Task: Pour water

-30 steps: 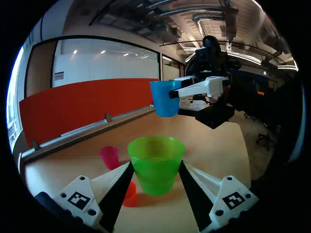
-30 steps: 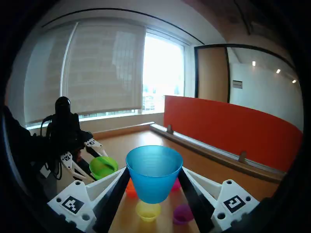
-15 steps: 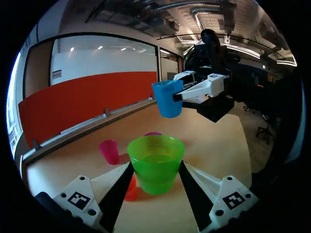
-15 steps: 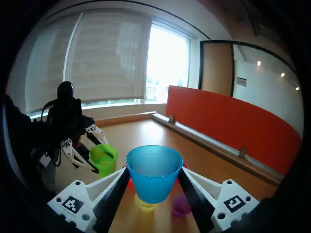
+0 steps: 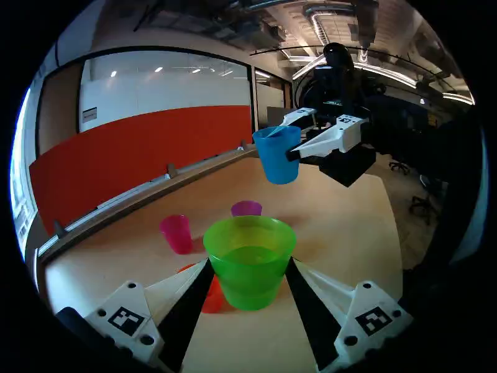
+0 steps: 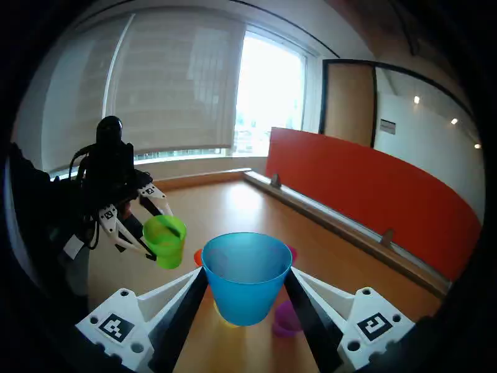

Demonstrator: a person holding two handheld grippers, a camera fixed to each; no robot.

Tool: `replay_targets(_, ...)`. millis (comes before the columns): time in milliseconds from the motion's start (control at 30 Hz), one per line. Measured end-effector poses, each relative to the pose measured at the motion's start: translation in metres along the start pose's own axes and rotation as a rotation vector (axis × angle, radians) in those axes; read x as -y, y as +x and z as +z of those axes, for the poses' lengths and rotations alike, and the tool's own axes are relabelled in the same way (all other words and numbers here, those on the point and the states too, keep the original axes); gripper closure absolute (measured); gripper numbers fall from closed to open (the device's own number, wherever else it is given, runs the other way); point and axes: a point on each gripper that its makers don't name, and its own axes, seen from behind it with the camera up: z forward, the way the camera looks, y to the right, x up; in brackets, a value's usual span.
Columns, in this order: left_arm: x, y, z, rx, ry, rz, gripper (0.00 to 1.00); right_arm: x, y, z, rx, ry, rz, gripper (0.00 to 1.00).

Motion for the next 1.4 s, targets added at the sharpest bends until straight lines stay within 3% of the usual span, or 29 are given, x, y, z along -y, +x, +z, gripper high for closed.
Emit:
replay_targets(767, -0.016, -0.034, 0.005, 0.111, -0.051, 0.03, 0.2, 0.004, -0.046, -0.002, 0.068, 0.02, 0.008, 0.12)
replay_targets(1400, -0.024, -0.06, 0.013, 0.182, -0.107, 0.023, 0.2, 0.009, -0.084, 0.006, 0.13, 0.051, 0.009, 0.11)
